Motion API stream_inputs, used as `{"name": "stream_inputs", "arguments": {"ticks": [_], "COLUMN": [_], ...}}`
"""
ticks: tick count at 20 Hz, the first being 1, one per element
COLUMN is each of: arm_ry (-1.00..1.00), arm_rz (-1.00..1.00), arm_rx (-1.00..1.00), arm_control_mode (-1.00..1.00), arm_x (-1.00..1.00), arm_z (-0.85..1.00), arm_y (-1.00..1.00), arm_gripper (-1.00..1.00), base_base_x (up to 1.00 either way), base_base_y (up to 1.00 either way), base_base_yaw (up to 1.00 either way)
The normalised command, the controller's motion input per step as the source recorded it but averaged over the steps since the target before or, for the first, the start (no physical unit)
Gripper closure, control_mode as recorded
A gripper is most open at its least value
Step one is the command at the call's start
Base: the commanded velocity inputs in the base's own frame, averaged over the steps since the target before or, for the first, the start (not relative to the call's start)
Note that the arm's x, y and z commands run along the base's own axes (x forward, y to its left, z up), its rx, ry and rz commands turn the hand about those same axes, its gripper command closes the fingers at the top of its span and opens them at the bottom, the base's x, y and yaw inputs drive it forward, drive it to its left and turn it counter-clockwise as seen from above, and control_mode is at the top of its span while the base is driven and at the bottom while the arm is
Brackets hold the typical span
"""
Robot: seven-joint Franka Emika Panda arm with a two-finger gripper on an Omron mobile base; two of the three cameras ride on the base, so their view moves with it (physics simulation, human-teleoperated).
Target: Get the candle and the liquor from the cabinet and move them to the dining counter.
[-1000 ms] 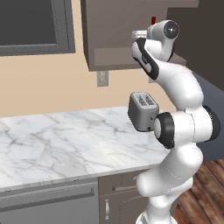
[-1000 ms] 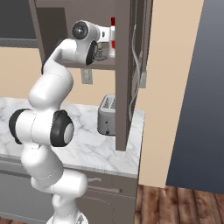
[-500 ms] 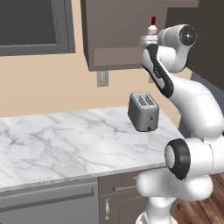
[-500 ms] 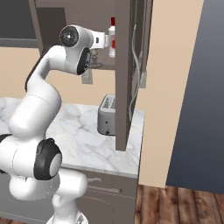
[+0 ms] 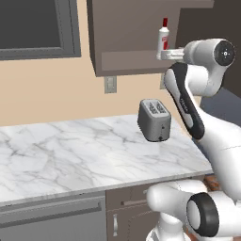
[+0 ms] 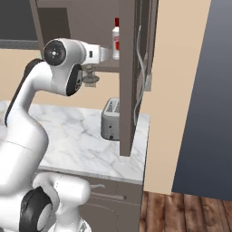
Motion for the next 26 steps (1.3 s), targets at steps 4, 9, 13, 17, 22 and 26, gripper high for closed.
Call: {"name": "stream_inputs", "arguments": {"ticks": [4,9,13,17,22,26], "arm_ry": [0.01,0.08,0.16,0.18,0.06,0.01], "arm_rz": [0.00,0.00,0.00,0.00,0.00,0.00], "arm_rx": [0.01,0.00,0.00,0.00,0.00,0.00], "arm_control_mode": [-1.00,-1.00,-1.00,-1.00,-1.00,-1.00], "arm_x": [-1.00,-1.00,-1.00,-0.97,-0.59,-0.37], "arm_z": [-0.15,-0.13,-0.07,-0.09,-0.04,0.00], "arm_y": [0.00,0.10,0.22,0.09,0.04,0.06], "arm_gripper": [1.00,1.00,1.00,1.00,1.00,1.00], "base_base_x": [0.00,0.00,0.00,0.00,0.00,0.00], "base_base_y": [0.00,0.00,0.00,0.00,0.00,0.00], "base_base_yaw": [0.00,0.00,0.00,0.00,0.00,0.00]}}
